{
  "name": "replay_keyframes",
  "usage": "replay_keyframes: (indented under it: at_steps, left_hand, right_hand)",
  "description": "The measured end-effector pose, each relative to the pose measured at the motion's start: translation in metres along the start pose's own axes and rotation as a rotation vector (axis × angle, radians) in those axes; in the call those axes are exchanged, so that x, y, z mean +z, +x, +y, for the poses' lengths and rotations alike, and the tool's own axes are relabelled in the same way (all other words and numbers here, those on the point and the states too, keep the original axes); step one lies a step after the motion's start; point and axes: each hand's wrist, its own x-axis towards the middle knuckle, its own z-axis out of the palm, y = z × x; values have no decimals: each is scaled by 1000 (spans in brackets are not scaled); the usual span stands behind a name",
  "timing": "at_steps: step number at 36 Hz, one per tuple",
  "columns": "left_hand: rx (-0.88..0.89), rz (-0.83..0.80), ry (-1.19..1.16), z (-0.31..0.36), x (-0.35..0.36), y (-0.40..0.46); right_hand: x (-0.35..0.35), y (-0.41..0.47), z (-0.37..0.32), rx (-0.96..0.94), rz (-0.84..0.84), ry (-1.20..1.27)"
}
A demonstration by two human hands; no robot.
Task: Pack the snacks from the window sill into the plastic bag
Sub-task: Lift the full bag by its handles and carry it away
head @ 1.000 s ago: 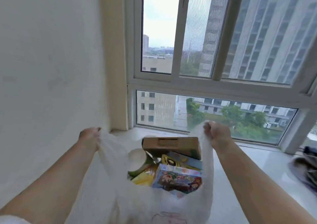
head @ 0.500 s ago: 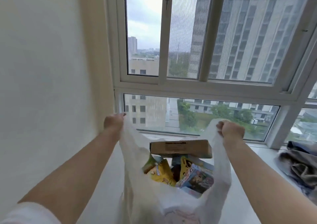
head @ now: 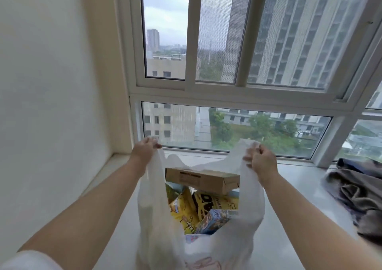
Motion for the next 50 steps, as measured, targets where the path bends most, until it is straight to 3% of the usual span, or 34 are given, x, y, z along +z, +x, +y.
replay_keyframes:
  at_steps: [2, 9, 14, 17, 21, 28, 34, 38, 41, 50]
  left_hand:
    - [-20, -30, -4, -18, 4, -8]
    - [36, -81, -95, -22, 13, -18]
    - [56, -12, -60, -22, 10, -21]
    - [79, 12, -40, -23, 7, -22]
    - [86, 25, -9, -27, 4, -20]
    - [56, 66, 41, -29, -2, -22]
    - [30, 44, 16, -20, -8, -25]
    - [71, 27, 27, -23, -6, -34]
    - [69, 53, 20, -23, -4, -39]
    - [34, 31, 122, -13, -1, -67]
  right_hand:
    - [6, -7, 22, 75, -53, -40]
    - [22, -15, 38, 9, -263, -342]
    - [36, -30, 44, -139, -444, -949]
    - [44, -31, 48, -219, -465, -1226]
    - [55, -29, 62, -166, -563, -1212]
    - [84, -43, 82, -294, -655, -1301]
    - [87, -31, 54, -69, -704, -1263]
    - [64, -16, 32, 38, -546, -940]
    - [49, -4, 21, 27, -501, -929]
    - [15, -23, -13, 266, -417, -761]
